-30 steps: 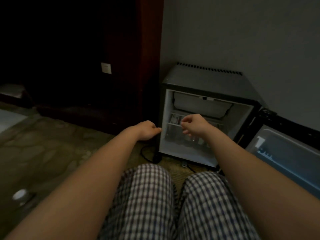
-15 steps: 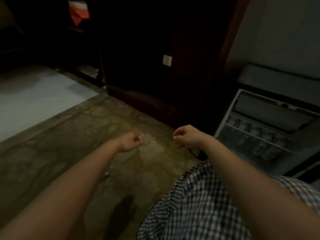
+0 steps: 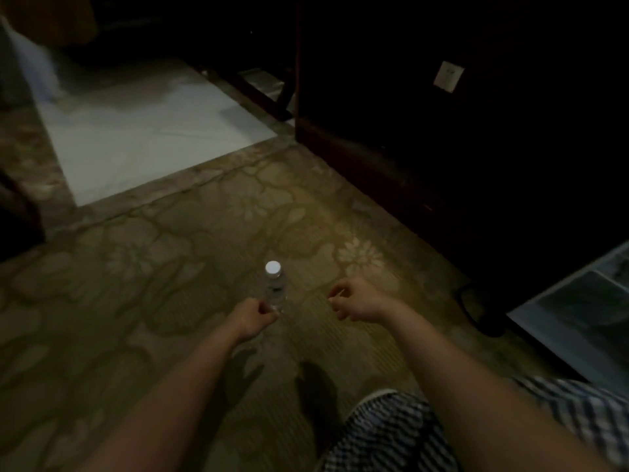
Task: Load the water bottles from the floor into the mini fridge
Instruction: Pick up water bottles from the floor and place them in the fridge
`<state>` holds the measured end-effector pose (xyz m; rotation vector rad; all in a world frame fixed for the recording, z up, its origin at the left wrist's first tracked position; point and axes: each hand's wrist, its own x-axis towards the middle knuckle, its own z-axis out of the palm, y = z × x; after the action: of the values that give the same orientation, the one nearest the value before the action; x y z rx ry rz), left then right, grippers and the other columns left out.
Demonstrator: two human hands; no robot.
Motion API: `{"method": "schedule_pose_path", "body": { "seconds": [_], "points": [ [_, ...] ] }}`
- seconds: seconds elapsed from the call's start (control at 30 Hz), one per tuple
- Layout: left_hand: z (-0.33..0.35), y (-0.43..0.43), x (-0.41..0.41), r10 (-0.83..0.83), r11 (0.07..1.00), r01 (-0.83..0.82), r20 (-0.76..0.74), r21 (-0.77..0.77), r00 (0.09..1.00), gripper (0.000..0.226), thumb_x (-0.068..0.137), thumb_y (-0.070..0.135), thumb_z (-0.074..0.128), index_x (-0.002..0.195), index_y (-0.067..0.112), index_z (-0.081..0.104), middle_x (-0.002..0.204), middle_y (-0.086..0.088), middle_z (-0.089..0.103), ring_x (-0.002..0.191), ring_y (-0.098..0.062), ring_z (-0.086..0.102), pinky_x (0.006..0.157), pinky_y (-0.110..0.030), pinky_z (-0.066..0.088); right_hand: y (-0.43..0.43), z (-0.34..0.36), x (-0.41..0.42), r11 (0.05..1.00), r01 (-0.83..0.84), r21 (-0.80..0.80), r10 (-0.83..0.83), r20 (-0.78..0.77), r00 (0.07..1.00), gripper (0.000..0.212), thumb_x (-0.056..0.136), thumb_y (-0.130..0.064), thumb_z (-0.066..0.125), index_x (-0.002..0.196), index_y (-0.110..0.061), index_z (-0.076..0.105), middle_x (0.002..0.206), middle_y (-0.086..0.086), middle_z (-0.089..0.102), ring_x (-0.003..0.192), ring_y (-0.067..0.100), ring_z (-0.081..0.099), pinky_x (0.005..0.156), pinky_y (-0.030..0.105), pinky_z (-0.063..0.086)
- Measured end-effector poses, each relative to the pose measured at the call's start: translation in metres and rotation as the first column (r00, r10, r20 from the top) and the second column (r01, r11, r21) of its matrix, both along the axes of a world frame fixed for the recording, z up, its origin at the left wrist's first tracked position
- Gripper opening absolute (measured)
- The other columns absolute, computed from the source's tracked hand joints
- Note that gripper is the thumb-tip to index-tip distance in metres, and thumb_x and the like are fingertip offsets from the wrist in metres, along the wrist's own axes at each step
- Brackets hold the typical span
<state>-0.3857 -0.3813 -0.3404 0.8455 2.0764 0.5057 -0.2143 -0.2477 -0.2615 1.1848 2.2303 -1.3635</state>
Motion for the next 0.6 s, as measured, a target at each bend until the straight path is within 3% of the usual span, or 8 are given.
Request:
{"method": "schedule_pose_path", "body": {
  "seconds": [0.13,0.27,0.37,0.53,0.6],
  "points": [
    [-0.022,0.001,-0.003,0.167,0.986,-0.168,0.09,0.002,0.982,0.03,0.089,0.021,0.06,0.116,0.007,0.058,0.097,-0.001,0.059,0.101,-0.023,0.058,0.075,-0.024,0.041,0.009,-0.026,-0.027,1.0,0.012,0.01,-0.012,-0.033,0.999,0.03,0.095,-0.016,0.05,0.122,-0.003,0.055,0.106,0.016,0.063,0.084,0.018,0.06,0.063,0.022,0.045],
    [-0.043,0.015,-0.009,0.318,0.941,-0.33,0.141,0.073,0.938,0.065,0.082,0.014,0.069,0.137,0.004,0.036,0.135,-0.012,0.05,0.124,-0.028,0.049,0.097,-0.03,0.039,0.016,-0.049,-0.045,0.999,0.047,0.024,-0.045,-0.08,0.996,0.031,0.094,-0.017,0.051,0.122,-0.004,0.055,0.104,0.016,0.064,0.083,0.018,0.06,0.069,0.027,0.047],
    [-0.051,0.027,-0.01,0.35,0.91,-0.386,0.22,0.15,0.911,0.08,0.08,0.006,0.07,0.144,0.008,0.024,0.143,-0.011,0.041,0.131,-0.027,0.041,0.099,-0.029,0.036,0.018,-0.065,-0.046,0.999,0.041,0.022,-0.04,-0.062,0.997,0.03,0.094,-0.019,0.052,0.121,-0.007,0.056,0.102,0.013,0.066,0.083,0.018,0.062,0.076,0.031,0.048],
    [-0.062,0.051,-0.011,0.393,0.877,-0.427,0.183,0.222,0.901,0.081,0.074,0.003,0.074,0.142,0.01,0.031,0.143,-0.011,0.044,0.132,-0.025,0.042,0.106,-0.033,0.033,0.025,-0.085,-0.039,0.995,0.102,-0.007,-0.102,-0.086,0.991,0.026,0.093,-0.014,0.053,0.116,-0.003,0.058,0.08,0.005,0.058,0.068,0.018,0.057,0.071,0.029,0.046],
    [-0.067,0.058,-0.011,0.41,0.868,-0.437,0.16,0.235,0.898,0.078,0.073,0.005,0.075,0.14,0.01,0.035,0.14,-0.01,0.048,0.13,-0.025,0.044,0.105,-0.034,0.035,0.028,-0.09,-0.035,0.991,0.132,-0.004,-0.131,-0.096,0.987,0.026,0.092,-0.013,0.054,0.115,-0.002,0.059,0.083,0.008,0.058,0.067,0.02,0.056,0.07,0.029,0.046]
  ]
}}
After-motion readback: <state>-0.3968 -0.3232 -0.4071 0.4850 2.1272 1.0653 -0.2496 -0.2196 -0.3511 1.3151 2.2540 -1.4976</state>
